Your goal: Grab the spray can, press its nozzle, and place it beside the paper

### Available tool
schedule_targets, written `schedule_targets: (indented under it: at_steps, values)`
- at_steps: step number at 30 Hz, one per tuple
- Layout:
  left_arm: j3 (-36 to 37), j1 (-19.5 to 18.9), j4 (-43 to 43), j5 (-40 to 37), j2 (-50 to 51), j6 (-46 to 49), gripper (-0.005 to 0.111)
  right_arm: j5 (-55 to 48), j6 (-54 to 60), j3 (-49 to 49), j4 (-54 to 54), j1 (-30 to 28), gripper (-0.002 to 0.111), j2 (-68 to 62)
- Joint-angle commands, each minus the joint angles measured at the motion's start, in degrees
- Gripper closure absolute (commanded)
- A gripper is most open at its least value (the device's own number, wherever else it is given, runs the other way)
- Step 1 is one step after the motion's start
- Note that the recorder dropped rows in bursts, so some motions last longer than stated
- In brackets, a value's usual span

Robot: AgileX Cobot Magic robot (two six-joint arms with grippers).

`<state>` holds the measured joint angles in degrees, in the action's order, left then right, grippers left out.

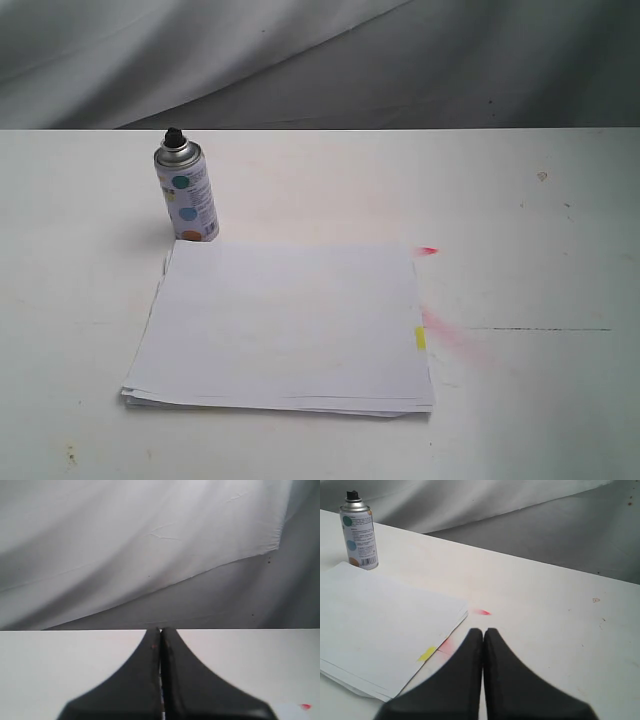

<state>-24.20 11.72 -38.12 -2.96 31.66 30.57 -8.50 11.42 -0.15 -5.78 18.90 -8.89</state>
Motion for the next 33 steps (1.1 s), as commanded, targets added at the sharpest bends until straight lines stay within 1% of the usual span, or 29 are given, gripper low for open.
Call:
schedule_targets:
  at_steps: [1, 3, 4, 5, 6, 8, 9, 11, 17, 24, 33]
  values:
    - [-0.47, -0.18, -0.99, 0.04, 0.39, -0.60, 0.107, -0.12, 0.15, 0.15, 0.27, -0.26, 0.108, -0.20]
    - [-0.61, -0.18, 4.29, 0.10, 0.52, -5.03, 0.107, -0.12, 0.15, 0.15, 0.27, -0.26, 0.108, -0.20]
    - [-0.81, -0.18, 12.24, 0.26, 0.52, -12.58, 0.107, -0.12, 0.15, 0.15, 0.27, -0.26, 0.108, -0.20]
    - [-0.81, -0.18, 16.74, 0.65, 0.52, -17.41, 0.107, -0.12, 0.15, 0.15, 0.27, -0.26, 0.108, -0.20]
    - [-0.81, -0.18, 24.29, 0.64, 1.50, -26.62, 0.107, -0.12, 0.15, 0.15, 0.27, -0.26, 0.108, -0.20]
    - [-0.81, -0.18, 32.72, 1.79, 4.27, -35.76, 0.107, -0.12, 0.15, 0.15, 0.27, -0.26, 0.108, -0.20]
    - [-0.81, -0.18, 33.89, 2.96, 5.69, -37.51, 0.107, -0.12, 0.15, 0.15, 0.27, -0.26, 0.108, -0.20]
    - [-0.81, -0.18, 34.34, 7.29, 10.55, -38.32, 0.107, -0.12, 0.15, 0.15, 0.27, -0.26, 0.108, -0.20]
    - [-0.81, -0.18, 34.34, 13.97, 21.20, -38.32, 0.107, -0.12, 0.15, 0.15, 0.27, -0.26, 0.108, -0.20]
    - [-0.81, -0.18, 34.34, 19.09, 31.45, -38.44, 0.107, -0.12, 0.15, 0.15, 0.27, -0.26, 0.108, -0.20]
    - [-0.81, -0.18, 34.34, 24.24, 39.99, -39.10, 0.107, -0.12, 0.15, 0.15, 0.27, -0.26, 0.108, -0.20]
